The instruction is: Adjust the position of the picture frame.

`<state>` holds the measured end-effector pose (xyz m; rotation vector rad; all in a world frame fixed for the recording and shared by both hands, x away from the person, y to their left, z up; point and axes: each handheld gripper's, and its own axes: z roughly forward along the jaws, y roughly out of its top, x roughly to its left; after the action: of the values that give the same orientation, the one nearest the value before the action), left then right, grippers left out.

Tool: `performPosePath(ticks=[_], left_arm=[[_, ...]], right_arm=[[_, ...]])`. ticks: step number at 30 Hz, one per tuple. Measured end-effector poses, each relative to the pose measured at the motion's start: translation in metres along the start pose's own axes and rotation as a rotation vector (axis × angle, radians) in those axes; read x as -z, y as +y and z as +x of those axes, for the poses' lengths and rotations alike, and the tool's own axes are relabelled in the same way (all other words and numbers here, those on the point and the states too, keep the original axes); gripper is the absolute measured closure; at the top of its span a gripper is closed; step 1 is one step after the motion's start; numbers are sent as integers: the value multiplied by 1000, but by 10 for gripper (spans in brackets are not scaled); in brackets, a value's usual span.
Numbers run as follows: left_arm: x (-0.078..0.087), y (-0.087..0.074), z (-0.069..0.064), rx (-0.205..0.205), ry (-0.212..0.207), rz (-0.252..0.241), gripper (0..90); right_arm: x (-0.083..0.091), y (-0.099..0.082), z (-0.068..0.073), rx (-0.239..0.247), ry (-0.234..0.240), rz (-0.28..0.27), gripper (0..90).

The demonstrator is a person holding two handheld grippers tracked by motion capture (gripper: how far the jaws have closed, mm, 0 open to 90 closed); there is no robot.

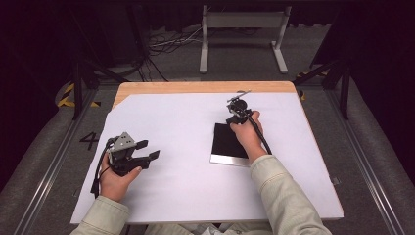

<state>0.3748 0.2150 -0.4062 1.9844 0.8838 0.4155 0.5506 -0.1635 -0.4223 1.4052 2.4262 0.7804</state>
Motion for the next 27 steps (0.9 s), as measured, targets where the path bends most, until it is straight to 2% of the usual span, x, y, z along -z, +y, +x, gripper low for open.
performPosePath(ticks=[4,9,11,18,21,22,23,27], left_arm=[[-1,0,-1,-2,-2,3,387],[-2,1,-2,-4,-6,9,386],[-2,1,-2,-4,-3,11,386],[-4,2,-3,-10,-5,12,385],[-3,2,-5,-3,-9,14,384],[-3,2,-5,-3,-9,14,384],[-3,2,-5,-2,-9,13,384],[-4,1,-4,-3,-9,16,384]], right_arm=[[0,2,4,28,8,14,900],[0,0,11,39,74,41,900],[0,0,18,72,83,55,900],[4,-7,52,214,167,134,900],[7,-13,65,262,206,157,900],[7,-13,65,262,206,157,900],[11,-20,75,299,236,171,900],[18,-33,86,345,285,179,900]])
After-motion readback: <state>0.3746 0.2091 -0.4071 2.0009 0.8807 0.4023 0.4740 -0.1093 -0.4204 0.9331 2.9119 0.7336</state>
